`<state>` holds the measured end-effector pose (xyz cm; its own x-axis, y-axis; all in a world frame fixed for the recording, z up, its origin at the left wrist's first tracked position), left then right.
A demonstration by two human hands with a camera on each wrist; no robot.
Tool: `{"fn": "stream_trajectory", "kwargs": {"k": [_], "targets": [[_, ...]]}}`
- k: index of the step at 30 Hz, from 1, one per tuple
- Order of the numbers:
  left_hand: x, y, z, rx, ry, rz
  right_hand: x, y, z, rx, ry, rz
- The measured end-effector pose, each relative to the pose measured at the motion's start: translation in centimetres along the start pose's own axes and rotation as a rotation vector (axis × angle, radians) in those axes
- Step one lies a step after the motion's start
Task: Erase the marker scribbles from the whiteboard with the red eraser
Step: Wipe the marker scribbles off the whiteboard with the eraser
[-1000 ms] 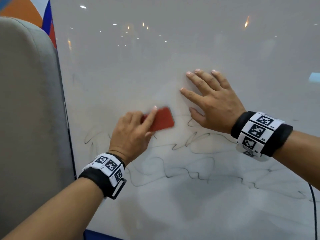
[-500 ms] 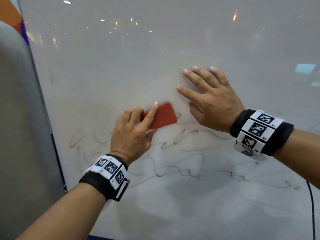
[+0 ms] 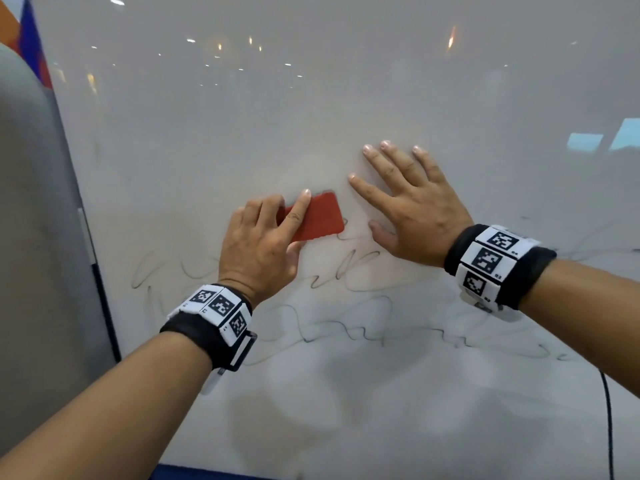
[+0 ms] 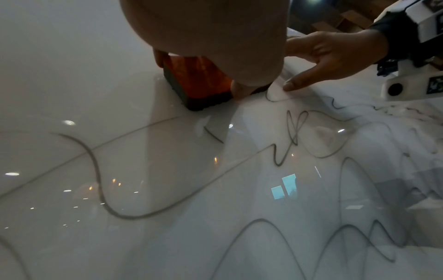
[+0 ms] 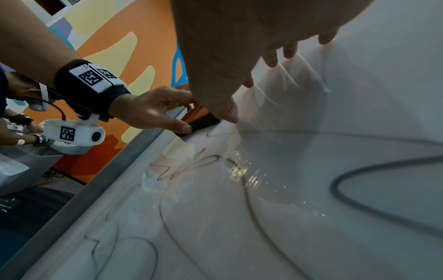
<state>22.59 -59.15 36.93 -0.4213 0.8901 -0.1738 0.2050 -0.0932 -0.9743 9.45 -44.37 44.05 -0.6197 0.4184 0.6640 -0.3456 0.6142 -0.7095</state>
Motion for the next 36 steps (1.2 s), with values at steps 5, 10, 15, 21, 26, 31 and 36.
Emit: {"fn": "stream_trajectory", "kwargs": {"k": [5, 10, 15, 21, 26, 31, 36], "targets": [[0.3, -0.2, -0.1, -0.006, -0.004, -0.031, 0.0, 0.1, 0.0, -0.024, -0.001, 0.012], [4.4, 0.9, 0.8, -0.076, 0.025, 0.227, 0.3, 0.7, 0.0, -0.023, -0.019, -0.001], [2.1, -1.1, 0.2, 0.012, -0.010, -0.142, 1.3, 1.7, -0.3, -0.033, -0.019, 0.012], [6.8, 0.7, 1.4, -0.060, 0.043, 0.314, 2.0, 2.8, -0.6, -0.044, -0.042, 0.011], [5.5, -0.5, 1.1, -0.041, 0.067, 0.033, 1.9, 2.7, -0.9, -0.032, -0.069, 0.052], [7.1, -1.3, 1.3, -0.044, 0.132, 0.118, -0.6, 3.1, -0.9, -0.008, -0.212, -0.061], [5.9, -1.5, 0.9, -0.060, 0.198, 0.097, -2.3, 4.0, -0.2, 0.121, -0.245, -0.058]]}}
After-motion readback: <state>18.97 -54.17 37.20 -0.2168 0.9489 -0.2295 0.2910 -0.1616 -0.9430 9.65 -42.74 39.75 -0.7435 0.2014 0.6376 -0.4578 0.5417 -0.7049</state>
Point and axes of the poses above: each hand's wrist, its own y-axis away from the middle knuckle, its own z-axis out of the palm, x = y × z, the point moved 6 cm from there along -y, towards the middle knuckle, and after that the axes turned 14 degrees about x, right-handed, at the moved point
